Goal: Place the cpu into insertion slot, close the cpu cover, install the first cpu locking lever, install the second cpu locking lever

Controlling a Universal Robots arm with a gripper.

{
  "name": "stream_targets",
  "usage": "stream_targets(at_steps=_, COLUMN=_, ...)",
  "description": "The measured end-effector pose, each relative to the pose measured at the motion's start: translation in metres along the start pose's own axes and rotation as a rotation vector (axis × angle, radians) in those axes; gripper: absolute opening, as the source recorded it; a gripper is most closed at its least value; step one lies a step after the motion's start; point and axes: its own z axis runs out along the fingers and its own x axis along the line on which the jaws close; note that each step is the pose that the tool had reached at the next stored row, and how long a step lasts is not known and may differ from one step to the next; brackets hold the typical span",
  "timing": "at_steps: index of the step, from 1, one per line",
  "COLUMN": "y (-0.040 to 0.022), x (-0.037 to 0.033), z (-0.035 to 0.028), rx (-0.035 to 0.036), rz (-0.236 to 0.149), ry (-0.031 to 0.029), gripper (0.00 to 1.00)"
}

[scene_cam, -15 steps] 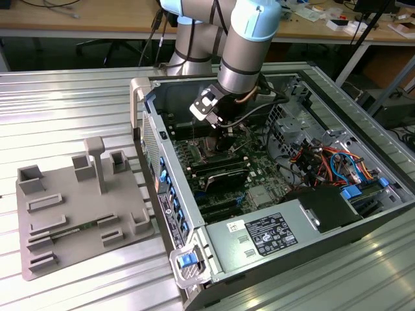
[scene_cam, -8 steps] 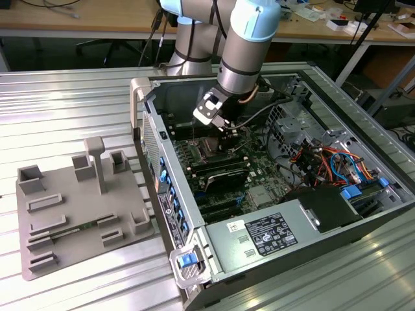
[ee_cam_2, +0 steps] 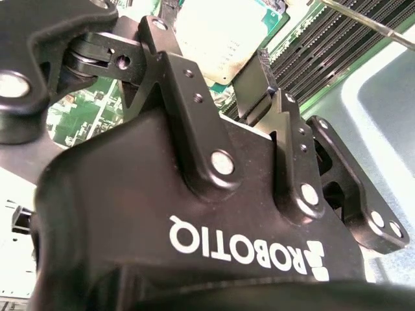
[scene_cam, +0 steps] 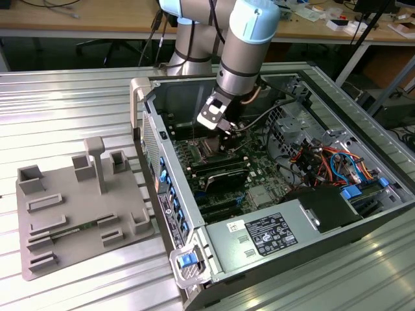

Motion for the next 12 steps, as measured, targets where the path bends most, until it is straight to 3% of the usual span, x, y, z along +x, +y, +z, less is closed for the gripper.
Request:
stream_targets(at_steps=4, y=-0.0003, x=0.0000, z=0.0003, rx=-0.0001, rz=0.004, ry=0.0002, gripper=0.55)
stream_targets(at_steps=8, y=-0.0010, x=0.0001, z=0.0023, rx=0.0009, rz=0.056, ry=-0.0006, gripper=0.55)
stream_targets(at_steps=12, y=-0.0015, x=0.0002, z=0.0025, rx=0.0010, rz=0.058, ry=-0.0006, gripper=0.55)
